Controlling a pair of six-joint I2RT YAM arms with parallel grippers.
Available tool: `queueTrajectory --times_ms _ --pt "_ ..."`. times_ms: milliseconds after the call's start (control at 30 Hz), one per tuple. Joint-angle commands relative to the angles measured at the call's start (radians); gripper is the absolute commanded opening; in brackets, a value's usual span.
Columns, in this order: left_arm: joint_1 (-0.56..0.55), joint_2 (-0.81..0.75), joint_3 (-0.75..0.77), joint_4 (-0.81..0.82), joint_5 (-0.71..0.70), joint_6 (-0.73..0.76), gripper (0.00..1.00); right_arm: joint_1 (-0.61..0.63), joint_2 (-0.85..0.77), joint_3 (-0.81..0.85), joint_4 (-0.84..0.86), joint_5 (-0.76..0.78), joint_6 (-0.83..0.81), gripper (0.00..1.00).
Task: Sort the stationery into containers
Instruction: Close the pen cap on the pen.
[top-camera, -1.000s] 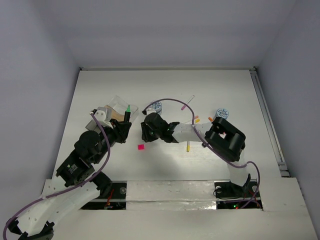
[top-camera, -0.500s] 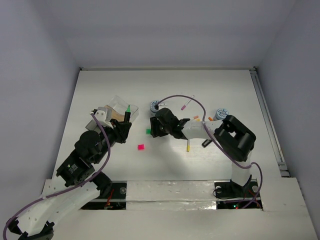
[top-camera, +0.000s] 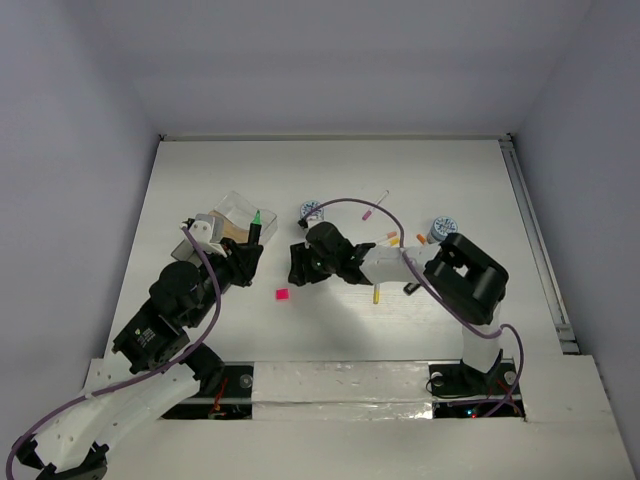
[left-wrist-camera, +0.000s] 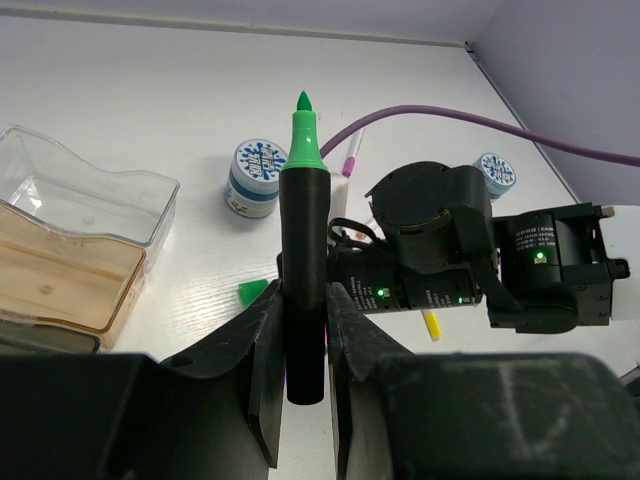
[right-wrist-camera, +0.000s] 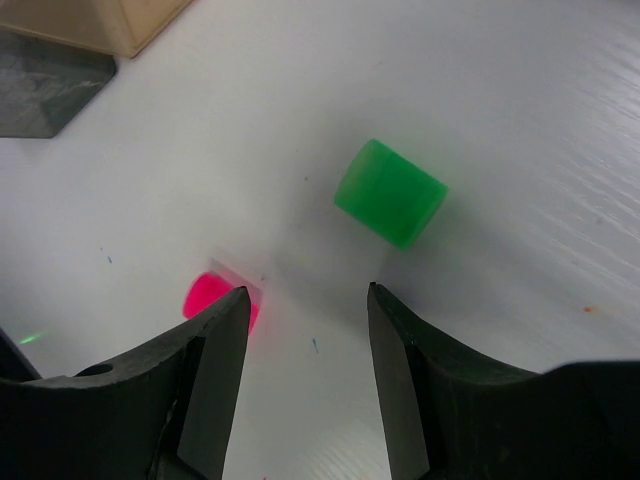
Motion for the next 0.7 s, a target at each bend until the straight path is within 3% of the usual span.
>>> queueTrajectory --times_ms 0,433,667 --pt "0.001 0.002 0.001 0.036 0.0 0.009 0.0 0.016 0.025 0.061 0.054 -0.067 0.011 0.56" --pt "0.001 0.013 0.002 0.039 0.007 0.012 0.0 0.025 0.174 0.251 -0.002 -0.127 0.007 0.58" --pt "0.001 0.019 0.001 0.042 0.023 0.015 0.0 0.025 0.191 0.281 -0.038 -0.029 -0.009 0.58"
